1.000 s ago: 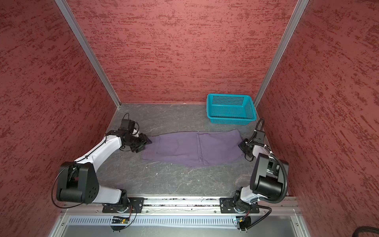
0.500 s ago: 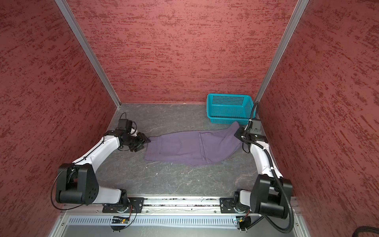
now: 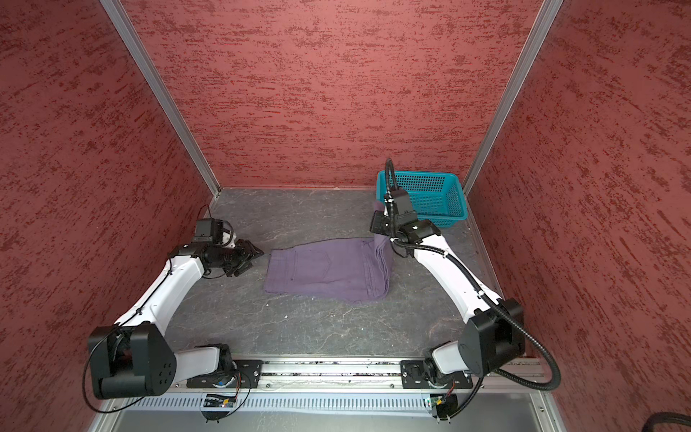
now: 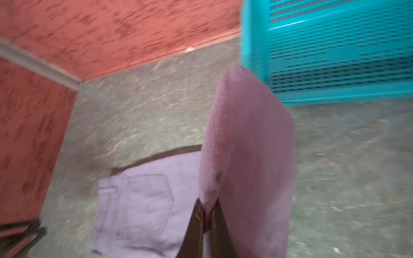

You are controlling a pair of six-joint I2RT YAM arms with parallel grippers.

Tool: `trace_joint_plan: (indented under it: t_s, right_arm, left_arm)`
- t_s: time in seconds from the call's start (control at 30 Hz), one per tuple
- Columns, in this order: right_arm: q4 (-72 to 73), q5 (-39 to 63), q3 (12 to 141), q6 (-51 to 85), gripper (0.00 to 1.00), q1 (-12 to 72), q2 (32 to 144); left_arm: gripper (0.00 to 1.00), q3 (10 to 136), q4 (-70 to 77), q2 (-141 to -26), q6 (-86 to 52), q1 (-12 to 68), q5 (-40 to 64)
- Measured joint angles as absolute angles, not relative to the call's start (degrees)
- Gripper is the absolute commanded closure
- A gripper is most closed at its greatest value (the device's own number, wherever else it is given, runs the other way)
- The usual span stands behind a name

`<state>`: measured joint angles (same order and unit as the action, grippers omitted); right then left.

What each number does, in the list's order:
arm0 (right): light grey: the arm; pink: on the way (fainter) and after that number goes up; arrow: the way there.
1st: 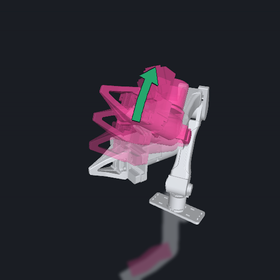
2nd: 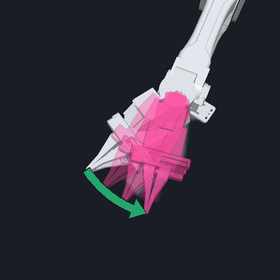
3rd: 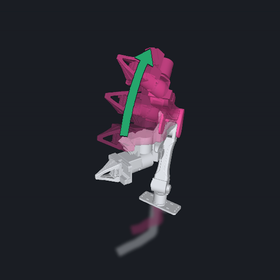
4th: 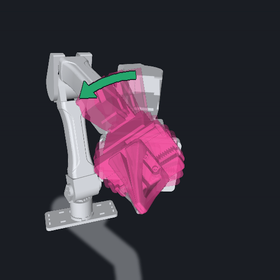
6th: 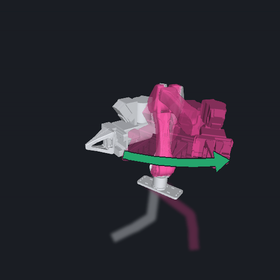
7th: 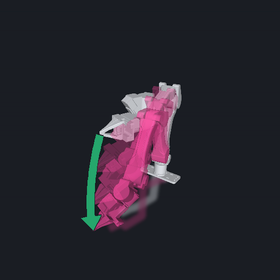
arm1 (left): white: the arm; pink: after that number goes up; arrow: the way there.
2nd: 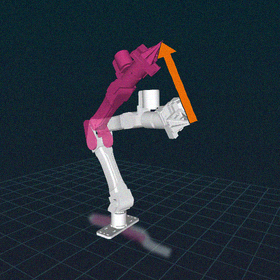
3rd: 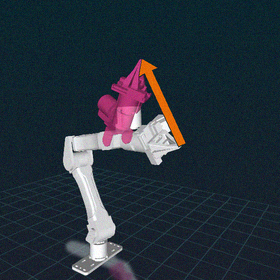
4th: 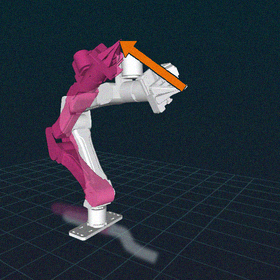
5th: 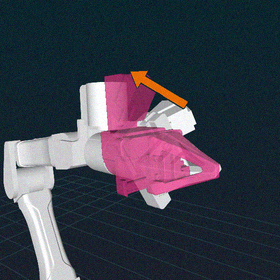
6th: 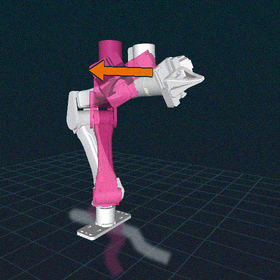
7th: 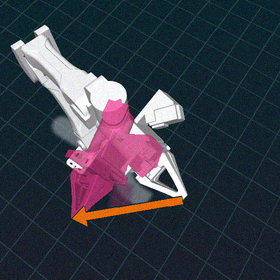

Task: Fold and stack the trousers
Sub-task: Fold the trousers at the center of the table.

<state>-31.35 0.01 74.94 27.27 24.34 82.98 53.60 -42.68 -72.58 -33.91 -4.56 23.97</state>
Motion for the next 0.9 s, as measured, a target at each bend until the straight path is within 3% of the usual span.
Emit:
trace_joint_plan:
  t_s: [0.37, 0.9]
  right_arm:
    - [-30.65, -0.19, 81.34, 31.38, 1.0, 40.86, 95.31]
    - [-28.21, 5.98, 97.27, 33.41, 1.0, 49.54, 111.79]
  left_arm:
    - [0.41, 51.24, -45.5, -69.71, -31.14, -11.18, 26.11]
    - [0.41, 46.3, -45.87, -69.08, -29.69, -13.78, 29.39]
